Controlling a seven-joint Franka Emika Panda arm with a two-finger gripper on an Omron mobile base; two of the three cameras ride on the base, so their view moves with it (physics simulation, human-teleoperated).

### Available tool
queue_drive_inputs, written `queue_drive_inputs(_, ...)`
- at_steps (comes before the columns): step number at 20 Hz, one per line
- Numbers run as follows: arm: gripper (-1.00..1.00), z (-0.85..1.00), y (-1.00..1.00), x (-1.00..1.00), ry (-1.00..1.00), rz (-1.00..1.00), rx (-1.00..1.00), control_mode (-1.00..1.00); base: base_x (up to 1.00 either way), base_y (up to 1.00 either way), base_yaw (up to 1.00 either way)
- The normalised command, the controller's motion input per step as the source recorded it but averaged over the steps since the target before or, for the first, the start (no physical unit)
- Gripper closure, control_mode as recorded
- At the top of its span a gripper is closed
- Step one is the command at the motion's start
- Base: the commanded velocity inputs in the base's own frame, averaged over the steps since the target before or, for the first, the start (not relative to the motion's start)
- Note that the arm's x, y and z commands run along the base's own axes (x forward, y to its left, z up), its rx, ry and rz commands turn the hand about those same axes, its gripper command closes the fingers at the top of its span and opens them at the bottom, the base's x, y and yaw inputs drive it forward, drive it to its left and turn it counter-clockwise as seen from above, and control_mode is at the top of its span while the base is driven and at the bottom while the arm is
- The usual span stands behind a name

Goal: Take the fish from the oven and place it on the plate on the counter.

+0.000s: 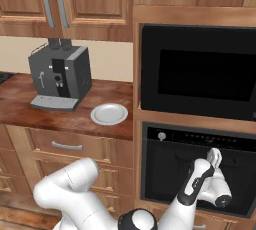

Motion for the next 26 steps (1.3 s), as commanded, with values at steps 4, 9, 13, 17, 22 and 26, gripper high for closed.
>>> queue_drive_inputs(4, 1.00, 0.00, 0.00, 0.00, 0.00, 0.00, 0.00, -1.00, 0.00, 0.00, 0.00)
queue_drive_inputs(9, 1.00, -0.05, 0.00, 0.00, 0.00, 0.00, 0.00, -1.00, 0.00, 0.00, 0.00)
queue_drive_inputs(13, 1.00, -0.36, 0.00, -0.21, 0.00, 0.00, 0.00, -1.00, 0.00, 0.00, 0.00)
queue_drive_inputs(17, 1.00, -0.50, -0.01, -0.69, 0.00, 0.00, 0.00, -1.00, 0.00, 0.00, 0.00)
queue_drive_inputs(22, 1.00, -0.61, -0.01, -0.83, 0.00, 0.00, 0.00, -1.00, 0.00, 0.00, 0.00)
queue_drive_inputs(26, 1.00, -0.73, -0.03, -0.83, 0.00, 0.00, 0.00, -1.00, 0.00, 0.00, 0.00)
